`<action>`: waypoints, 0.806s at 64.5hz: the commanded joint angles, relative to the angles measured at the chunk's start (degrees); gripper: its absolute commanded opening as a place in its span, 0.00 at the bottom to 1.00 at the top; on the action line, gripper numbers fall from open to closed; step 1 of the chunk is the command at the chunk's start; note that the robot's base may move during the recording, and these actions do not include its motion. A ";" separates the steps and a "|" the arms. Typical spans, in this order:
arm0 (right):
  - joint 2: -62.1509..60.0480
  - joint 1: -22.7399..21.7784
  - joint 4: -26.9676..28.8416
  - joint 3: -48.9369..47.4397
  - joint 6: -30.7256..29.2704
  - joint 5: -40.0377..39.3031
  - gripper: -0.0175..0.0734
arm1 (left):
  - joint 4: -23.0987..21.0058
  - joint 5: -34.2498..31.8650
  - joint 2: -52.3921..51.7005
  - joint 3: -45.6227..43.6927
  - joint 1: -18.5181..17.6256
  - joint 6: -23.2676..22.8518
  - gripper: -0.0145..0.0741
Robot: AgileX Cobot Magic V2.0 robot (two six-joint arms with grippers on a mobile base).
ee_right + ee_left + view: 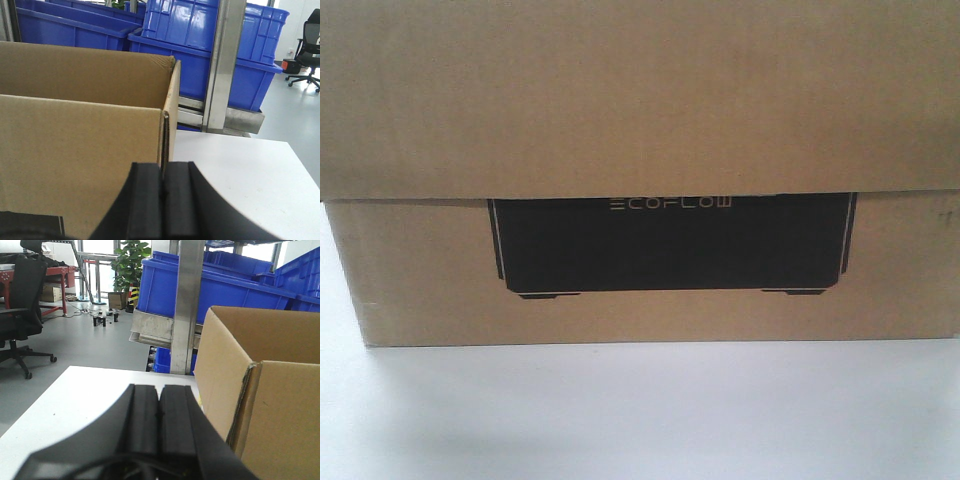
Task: Grab box from left shelf to table start
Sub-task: 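Open both grippers and release the box side walls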
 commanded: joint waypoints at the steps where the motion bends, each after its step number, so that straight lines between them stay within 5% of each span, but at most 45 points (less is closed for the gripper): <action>1: 0.34 -0.13 -0.62 -1.60 -0.41 -5.38 0.25 | 0.23 -4.84 0.30 -1.61 0.03 0.13 0.06; 34: -0.07 -0.13 -0.49 0.91 -0.41 -6.45 0.25 | 0.23 -4.84 0.30 -1.61 0.03 0.13 0.06; 52: -10.82 -2.29 5.60 9.85 -0.41 -1.82 0.25 | 0.23 -4.84 0.30 -1.61 0.03 0.13 0.06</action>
